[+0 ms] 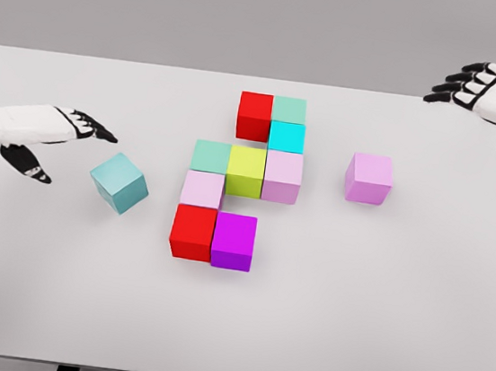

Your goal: Assemble the squares on the desktop into the number 2

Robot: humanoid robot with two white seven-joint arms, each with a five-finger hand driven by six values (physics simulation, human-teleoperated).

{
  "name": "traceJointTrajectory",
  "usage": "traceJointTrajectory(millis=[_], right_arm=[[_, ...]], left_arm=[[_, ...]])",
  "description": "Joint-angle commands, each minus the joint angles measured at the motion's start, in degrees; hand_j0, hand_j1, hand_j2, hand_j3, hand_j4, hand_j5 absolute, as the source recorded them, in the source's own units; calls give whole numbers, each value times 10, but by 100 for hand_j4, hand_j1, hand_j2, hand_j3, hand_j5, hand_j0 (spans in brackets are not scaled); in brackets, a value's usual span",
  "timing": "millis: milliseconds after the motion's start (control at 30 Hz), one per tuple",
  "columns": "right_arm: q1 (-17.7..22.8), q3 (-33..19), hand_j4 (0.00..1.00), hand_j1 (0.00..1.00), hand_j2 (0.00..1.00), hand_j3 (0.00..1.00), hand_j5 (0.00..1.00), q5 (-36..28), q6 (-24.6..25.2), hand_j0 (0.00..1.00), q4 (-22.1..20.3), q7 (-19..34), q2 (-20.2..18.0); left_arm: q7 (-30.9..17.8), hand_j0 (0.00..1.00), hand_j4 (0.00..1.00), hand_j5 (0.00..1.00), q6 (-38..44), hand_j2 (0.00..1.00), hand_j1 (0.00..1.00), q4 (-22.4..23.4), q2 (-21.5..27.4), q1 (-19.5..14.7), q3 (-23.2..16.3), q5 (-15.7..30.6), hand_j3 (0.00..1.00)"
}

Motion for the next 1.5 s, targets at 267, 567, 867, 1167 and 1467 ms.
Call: traceJointTrajectory(millis=[267,567,867,1167,1467], right_arm=[[-107,150,100,100,100,100,100,98,0,100,153,0,92],[-108,180,100,100,100,100,100,97,0,100,79,0,98],[-107,216,100,100,100,100,100,96,0,100,35,0,96],[-108,254,100,100,100,100,100,98,0,100,27,0,92],[-108,256,100,100,100,100,100,115,0,100,39,0,95]], left_arm=[[2,100,100,100,1,100,100,-24,-15,-6,-19,1,100],[2,100,100,100,1,100,100,-22,-42,-5,-20,-33,100],[2,100,100,100,1,100,100,-20,-48,-6,-40,-37,100],[2,100,100,100,1,100,100,-20,-48,-7,-48,-37,100],[2,100,100,100,30,100,100,-17,-56,-15,-49,-45,100]])
